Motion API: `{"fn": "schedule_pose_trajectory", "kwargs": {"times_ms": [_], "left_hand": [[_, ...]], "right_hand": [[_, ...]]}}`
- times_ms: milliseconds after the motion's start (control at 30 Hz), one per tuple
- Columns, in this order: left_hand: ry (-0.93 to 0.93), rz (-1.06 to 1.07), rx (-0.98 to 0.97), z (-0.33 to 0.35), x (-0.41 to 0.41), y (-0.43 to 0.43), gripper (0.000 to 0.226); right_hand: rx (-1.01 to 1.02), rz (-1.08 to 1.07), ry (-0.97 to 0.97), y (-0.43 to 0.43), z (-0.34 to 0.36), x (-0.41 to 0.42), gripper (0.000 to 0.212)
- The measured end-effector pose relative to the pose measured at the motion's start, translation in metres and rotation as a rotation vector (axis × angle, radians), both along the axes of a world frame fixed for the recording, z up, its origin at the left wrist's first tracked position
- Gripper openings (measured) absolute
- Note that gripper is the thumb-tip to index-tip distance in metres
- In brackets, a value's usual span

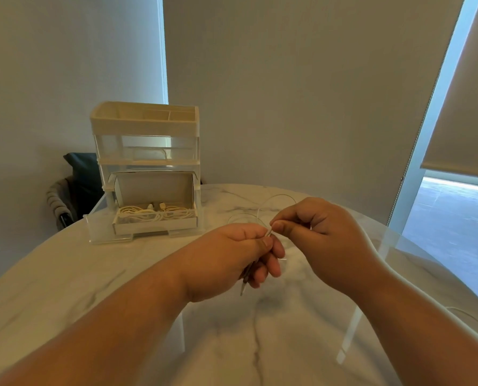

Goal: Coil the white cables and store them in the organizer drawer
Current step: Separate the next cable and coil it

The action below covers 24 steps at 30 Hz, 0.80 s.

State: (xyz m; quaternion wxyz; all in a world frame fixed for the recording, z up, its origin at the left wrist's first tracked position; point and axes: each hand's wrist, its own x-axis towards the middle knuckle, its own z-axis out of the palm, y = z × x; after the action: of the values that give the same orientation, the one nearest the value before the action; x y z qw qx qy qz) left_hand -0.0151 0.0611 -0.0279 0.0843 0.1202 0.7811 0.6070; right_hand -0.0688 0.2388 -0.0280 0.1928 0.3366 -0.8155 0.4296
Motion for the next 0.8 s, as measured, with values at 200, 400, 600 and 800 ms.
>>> {"fn": "schedule_pose_trajectory", "kwargs": {"times_ms": [200, 400, 600, 800], "left_hand": [[0.014, -0.018, 0.047, -0.001, -0.001, -0.001, 0.028], [0.079, 0.0, 0.016, -0.001, 0.0, -0.003, 0.028], [-0.042, -0.031, 0.245, 0.002, 0.0, -0.004, 0.03], [-0.058, -0.086, 0.246, 0.003, 0.004, -0.002, 0.026]], "right_hand": [[-0.071, 0.046, -0.052, 0.0, -0.001, -0.003, 0.018], [-0.169, 0.04, -0.054, -0.001, -0.011, -0.009, 0.013], [-0.212, 0.075, -0.088, -0.003, -0.012, -0.009, 0.016], [-0.216, 0.092, -0.148, -0.006, -0.015, -0.008, 0.017]]}}
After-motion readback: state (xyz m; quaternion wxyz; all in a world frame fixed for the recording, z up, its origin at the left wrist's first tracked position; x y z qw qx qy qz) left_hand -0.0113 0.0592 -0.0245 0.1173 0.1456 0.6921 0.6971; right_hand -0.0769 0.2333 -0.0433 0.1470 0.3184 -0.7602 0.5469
